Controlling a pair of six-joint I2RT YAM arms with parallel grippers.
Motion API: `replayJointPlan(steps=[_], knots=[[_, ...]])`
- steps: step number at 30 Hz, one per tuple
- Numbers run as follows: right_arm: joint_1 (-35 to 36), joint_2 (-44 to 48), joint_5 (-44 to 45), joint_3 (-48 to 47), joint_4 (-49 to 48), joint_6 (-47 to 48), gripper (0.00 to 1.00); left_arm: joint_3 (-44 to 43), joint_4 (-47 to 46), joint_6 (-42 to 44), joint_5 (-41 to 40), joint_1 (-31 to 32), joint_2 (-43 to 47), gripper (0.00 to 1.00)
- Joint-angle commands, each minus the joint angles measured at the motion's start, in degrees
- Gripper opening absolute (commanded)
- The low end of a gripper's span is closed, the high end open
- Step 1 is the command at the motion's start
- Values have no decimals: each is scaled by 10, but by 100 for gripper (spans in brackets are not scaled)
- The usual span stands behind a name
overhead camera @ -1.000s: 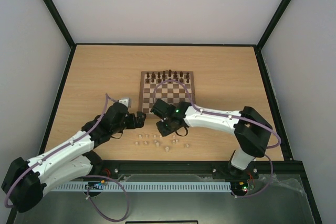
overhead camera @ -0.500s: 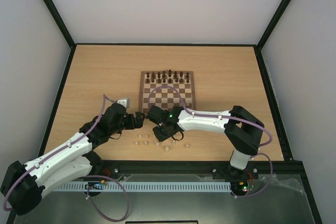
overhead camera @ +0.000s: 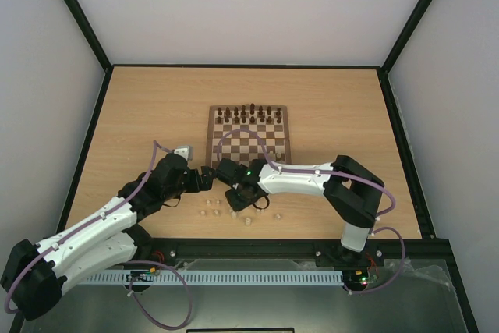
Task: Set up the chess pieces on the board
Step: Pick up the chess piece at the center of the board, then place the chess piece on the chessboard.
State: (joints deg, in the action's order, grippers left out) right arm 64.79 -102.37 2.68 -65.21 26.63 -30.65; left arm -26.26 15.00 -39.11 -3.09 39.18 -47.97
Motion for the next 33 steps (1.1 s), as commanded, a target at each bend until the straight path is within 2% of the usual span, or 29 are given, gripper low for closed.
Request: replayJointPlan(steps=[1,7,11,16,22,33], knots=[[4,-15,6,-17,18,4,15,-5,8,-3,-4,-2,2,99],[4,-6,34,-18,29,3,3,-4,6,-3,-4,-2,-3,99],[-24,23,60,-29,44,10,3,-6,4,-2,-3,-2,-9,99],[-99,60,87,-60,61,28,4,-7,0,1,-4,-2,-14,99],[-189,21,82,-117,71,52,5,-7,-4,3,0,-2,-22,99],[-225,-42,80,-148,79,71,6,-7,-1,4,-2,-3,-20,99]])
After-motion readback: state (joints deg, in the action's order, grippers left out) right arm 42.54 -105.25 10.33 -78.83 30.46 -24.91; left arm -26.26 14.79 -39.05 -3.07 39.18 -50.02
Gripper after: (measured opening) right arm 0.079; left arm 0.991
